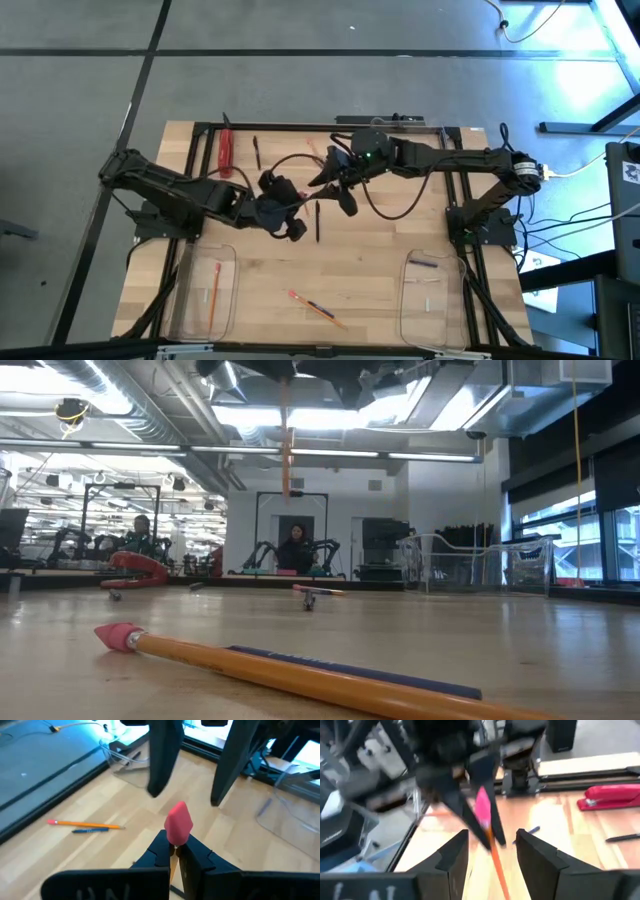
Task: Sort crayons/erasers/pens/pencils in bins
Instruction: Put the yellow pencil into the bottom left transparent bin
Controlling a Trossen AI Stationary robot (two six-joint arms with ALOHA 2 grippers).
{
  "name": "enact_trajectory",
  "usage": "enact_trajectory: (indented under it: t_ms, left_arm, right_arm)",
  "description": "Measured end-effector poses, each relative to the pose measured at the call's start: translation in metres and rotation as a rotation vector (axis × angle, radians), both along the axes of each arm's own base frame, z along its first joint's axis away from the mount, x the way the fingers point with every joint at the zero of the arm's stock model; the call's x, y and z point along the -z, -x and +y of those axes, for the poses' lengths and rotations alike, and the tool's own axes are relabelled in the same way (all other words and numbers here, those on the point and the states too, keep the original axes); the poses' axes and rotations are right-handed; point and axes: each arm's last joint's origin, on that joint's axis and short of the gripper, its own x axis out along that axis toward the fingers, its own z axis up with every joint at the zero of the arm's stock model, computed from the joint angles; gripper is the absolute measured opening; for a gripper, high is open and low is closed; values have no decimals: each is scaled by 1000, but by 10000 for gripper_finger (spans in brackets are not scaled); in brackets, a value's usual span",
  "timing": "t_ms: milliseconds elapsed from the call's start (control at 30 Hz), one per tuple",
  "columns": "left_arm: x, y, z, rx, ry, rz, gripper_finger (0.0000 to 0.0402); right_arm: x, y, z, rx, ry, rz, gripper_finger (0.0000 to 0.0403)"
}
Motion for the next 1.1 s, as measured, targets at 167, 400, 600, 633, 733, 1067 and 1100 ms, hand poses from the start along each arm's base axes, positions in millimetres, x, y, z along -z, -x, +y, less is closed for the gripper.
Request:
enact_trajectory:
  t_ms: [167,400,600,633,733,1067,1100]
  left_arm:
    - [-6,21,-6,42,121,31,5]
    - [-10,56,-16,64,487,133,5]
    - [-13,82,-34,61,828,253,5]
    - [-15,85,-38,65,870,261,5]
    - [-17,94,-47,57,962,287,5]
    - [-3,127,-67,-160,950,480,6]
    - [-1,129,-68,-187,933,491,6]
  right_arm:
    - [3,12,2,-40,47,93,163]
    - [-1,29,9,-83,79,168,163]
    - [-1,31,22,-128,103,177,163]
    - [-1,31,24,-127,111,177,163]
    - [0,30,30,-108,144,182,163]
    - [0,30,44,-131,183,177,163]
    - [0,30,45,-133,183,176,163]
